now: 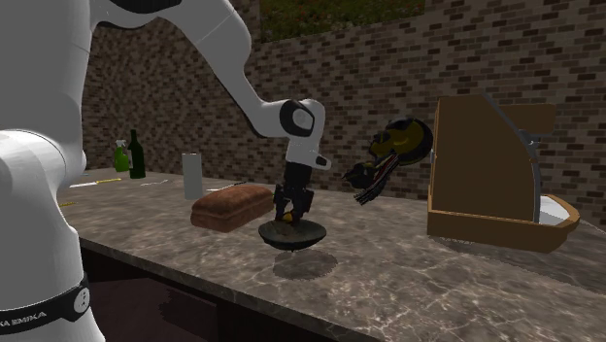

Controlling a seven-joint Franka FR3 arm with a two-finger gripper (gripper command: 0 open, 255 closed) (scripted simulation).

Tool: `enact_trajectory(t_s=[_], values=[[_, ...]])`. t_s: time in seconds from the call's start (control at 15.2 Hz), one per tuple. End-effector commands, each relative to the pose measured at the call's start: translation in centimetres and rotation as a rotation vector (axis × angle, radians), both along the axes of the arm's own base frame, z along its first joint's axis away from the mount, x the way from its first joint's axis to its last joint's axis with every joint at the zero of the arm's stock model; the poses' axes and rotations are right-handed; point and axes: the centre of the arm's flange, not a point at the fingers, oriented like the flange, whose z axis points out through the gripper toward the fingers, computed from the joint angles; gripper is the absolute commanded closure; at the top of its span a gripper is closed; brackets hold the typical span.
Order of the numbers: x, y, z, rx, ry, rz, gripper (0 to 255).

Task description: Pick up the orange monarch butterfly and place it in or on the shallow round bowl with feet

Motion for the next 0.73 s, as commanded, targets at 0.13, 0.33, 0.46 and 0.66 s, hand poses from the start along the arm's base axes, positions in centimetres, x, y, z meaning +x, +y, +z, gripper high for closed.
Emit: enact_trajectory(t_s=[0.13,0.33,0.46,0.66], values=[[0.01,0.02,-0.16,0.0,0.0,0.0,255],[0.01,0.02,-0.16,0.0,0.0,0.0,0],[0.01,0.02,-0.16,0.0,0.0,0.0,0],[0.01,0.02,-0.16,0.0,0.0,0.0,0]])
